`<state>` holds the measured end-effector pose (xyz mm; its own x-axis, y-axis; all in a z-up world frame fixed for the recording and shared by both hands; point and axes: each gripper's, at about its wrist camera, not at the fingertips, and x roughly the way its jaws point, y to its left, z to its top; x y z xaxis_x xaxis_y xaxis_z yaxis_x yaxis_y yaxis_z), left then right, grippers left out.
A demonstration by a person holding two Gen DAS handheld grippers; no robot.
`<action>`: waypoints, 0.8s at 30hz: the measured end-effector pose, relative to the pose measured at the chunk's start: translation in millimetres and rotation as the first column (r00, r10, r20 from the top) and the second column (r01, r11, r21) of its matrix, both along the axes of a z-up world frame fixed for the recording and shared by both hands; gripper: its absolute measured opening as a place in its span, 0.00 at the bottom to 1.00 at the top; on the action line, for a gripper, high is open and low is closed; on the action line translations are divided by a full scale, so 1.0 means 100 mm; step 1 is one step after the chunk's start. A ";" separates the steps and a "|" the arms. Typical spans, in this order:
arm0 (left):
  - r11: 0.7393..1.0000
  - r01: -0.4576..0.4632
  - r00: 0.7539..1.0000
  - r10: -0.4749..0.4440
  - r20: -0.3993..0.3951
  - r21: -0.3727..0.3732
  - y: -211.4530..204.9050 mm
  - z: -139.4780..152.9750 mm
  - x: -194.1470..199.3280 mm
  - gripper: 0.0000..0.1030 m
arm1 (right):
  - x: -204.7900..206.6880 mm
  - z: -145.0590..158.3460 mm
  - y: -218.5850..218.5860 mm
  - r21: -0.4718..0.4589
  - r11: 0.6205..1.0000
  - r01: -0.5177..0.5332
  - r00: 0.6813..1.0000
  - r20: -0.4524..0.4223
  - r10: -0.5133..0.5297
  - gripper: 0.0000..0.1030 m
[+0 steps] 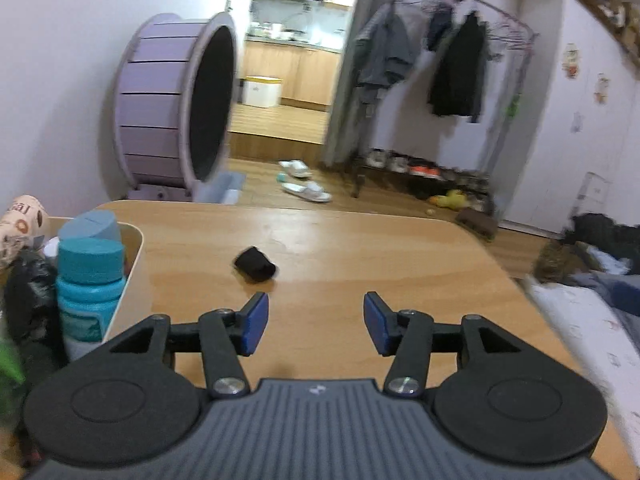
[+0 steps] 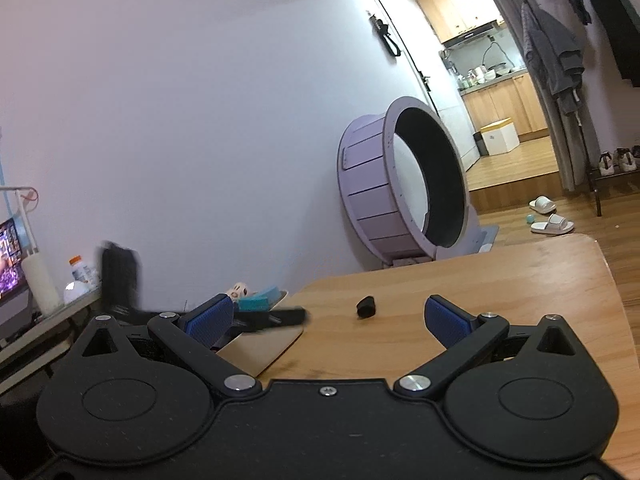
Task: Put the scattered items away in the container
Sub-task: 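Move the left gripper to the small black object on the table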
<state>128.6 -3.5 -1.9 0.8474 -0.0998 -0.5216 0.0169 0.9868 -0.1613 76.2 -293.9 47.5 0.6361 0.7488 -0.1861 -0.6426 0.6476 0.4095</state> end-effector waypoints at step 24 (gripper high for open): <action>0.988 -0.128 0.986 0.136 -0.094 0.090 0.18 -0.41 0.90 0.23 | 0.09 -0.06 -0.04 -0.027 1.000 0.008 1.000 -0.002 -0.008 1.00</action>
<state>218.2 14.1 -42.9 0.7937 0.0569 -0.6056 -0.1262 0.9893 -0.0725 85.2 -297.4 41.4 0.6417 0.7384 -0.2073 -0.6364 0.6635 0.3934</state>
